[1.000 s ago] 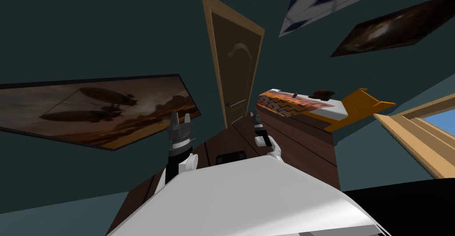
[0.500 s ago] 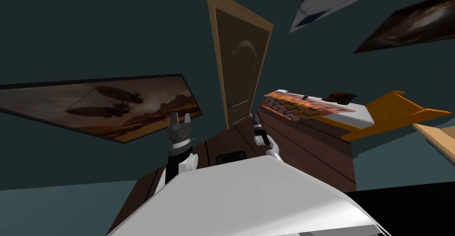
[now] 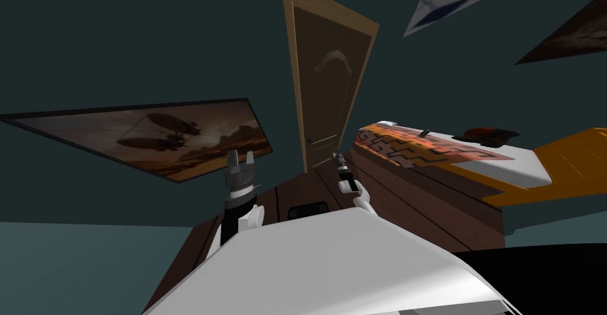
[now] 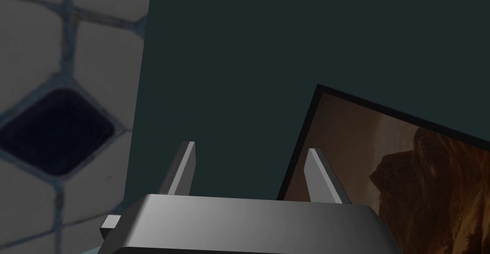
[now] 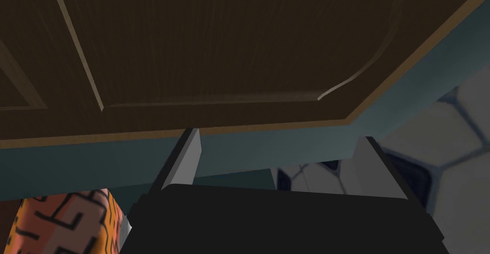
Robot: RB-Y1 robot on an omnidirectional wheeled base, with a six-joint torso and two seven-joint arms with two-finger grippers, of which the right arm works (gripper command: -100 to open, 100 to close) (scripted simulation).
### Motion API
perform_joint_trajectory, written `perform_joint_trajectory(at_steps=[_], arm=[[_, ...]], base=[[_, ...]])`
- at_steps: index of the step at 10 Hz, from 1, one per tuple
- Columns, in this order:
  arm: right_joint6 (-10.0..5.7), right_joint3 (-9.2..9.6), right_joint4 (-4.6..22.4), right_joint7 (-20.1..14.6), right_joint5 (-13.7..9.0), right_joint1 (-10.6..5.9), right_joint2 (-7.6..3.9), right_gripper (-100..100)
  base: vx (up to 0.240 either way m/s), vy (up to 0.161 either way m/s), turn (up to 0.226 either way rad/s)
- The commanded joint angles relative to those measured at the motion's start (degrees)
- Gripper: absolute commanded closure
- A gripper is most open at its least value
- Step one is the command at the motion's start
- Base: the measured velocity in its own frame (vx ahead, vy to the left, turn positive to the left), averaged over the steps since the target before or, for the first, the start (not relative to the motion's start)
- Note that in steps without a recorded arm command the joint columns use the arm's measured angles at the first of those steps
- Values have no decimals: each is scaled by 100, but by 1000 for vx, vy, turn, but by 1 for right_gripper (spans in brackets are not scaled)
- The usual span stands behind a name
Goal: Pull the door open
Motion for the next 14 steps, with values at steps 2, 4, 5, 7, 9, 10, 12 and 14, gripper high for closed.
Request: perform_joint_trajectory(at_steps=[2,4,5,7,9,10,12,14], arm=[[-53,-42,416,-15,-42,-197,-61,-100],[-74,-61,700,-17,-64,-302,-88,-100],[-95,-81,926,-19,-87,-406,-114,-100],[-136,-119,1302,-23,-130,-610,-164,-100],[-157,-138,1563,-25,-151,-712,-190,-100],[-177,-157,1756,-27,-173,-813,-215,-100],[-197,-175,1958,-29,-193,-909,-238,-100],[-216,-193,2219,-31,-213,-1005,-262,-100]], base=[[36,-49,114],[41,-68,143],[33,-54,115],[43,-77,216],[30,-60,94],[35,-75,246],[32,-46,74],[24,-38,114]])
